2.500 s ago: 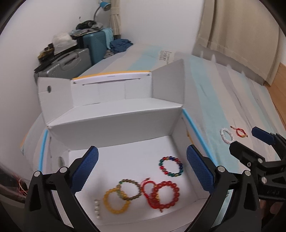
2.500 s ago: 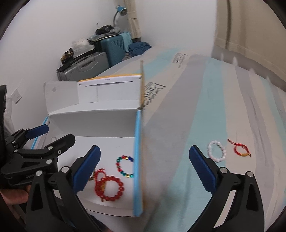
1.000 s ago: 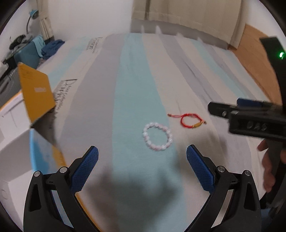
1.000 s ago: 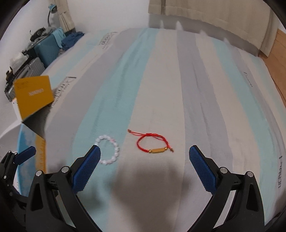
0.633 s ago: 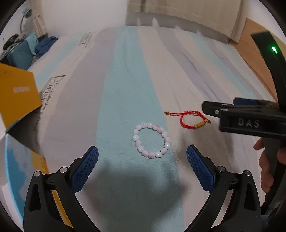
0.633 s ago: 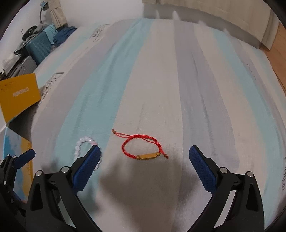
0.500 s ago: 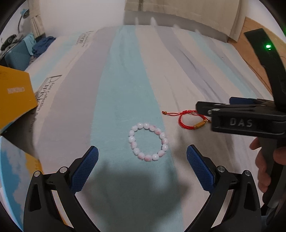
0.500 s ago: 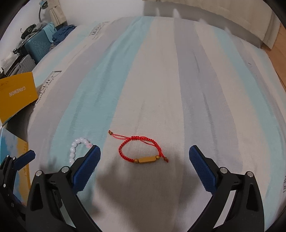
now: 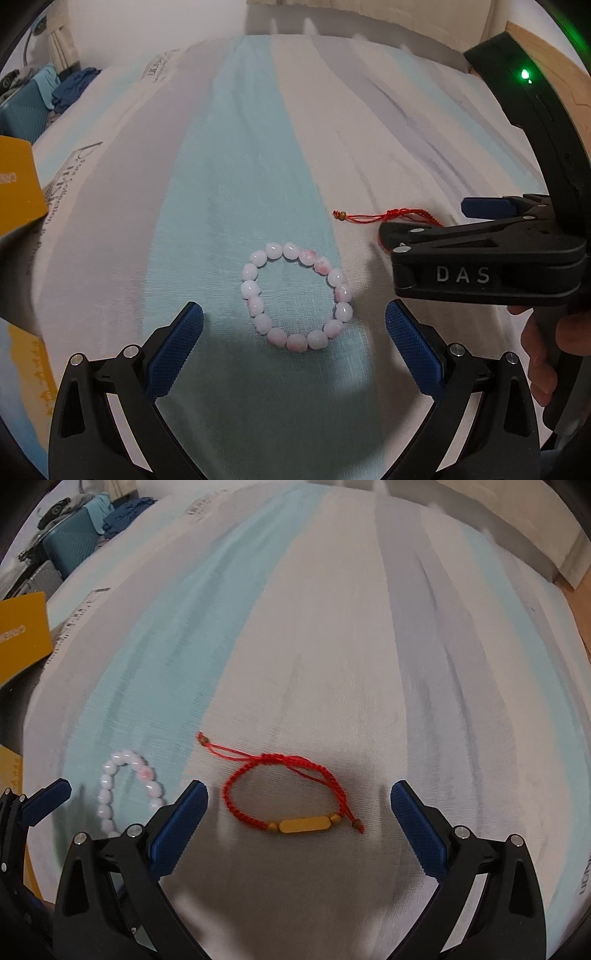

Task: Organize jewelry
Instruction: 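Grasp the white pearl bracelet with the left tool while the right tool grasps the red string bracelet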

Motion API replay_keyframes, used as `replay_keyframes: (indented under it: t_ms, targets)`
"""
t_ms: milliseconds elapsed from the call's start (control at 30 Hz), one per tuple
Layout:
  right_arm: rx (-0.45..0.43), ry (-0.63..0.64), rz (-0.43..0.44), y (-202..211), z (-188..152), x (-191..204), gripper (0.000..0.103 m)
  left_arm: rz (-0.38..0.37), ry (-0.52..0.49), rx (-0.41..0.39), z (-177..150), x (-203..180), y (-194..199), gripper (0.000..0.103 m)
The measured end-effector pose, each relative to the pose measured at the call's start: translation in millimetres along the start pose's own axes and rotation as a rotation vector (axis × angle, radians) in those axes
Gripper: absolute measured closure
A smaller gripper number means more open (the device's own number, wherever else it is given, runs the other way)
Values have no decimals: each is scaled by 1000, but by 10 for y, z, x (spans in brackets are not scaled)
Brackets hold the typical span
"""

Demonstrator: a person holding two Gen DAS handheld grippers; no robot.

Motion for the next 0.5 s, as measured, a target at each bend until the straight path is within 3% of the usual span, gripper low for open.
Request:
replay_keyframes:
  t_ms: [333,500]
  targets:
    - [32,-16,16,-186,-30,1,9,-1,12,48,-54,50,-202,20]
    - [20,-6,8,-206,-26,42,21,-2,23,40,-77,70,-187,36]
Point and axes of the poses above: each gripper's, at about its wrist camera, not at the fingertips, and y roughly against the way its jaws point, x to its left, z to its top, the point moved 3 cm from there along -y, roughly the way its jaws point, and after that the axes turned 1 degree about y, right-handed, at the moved point
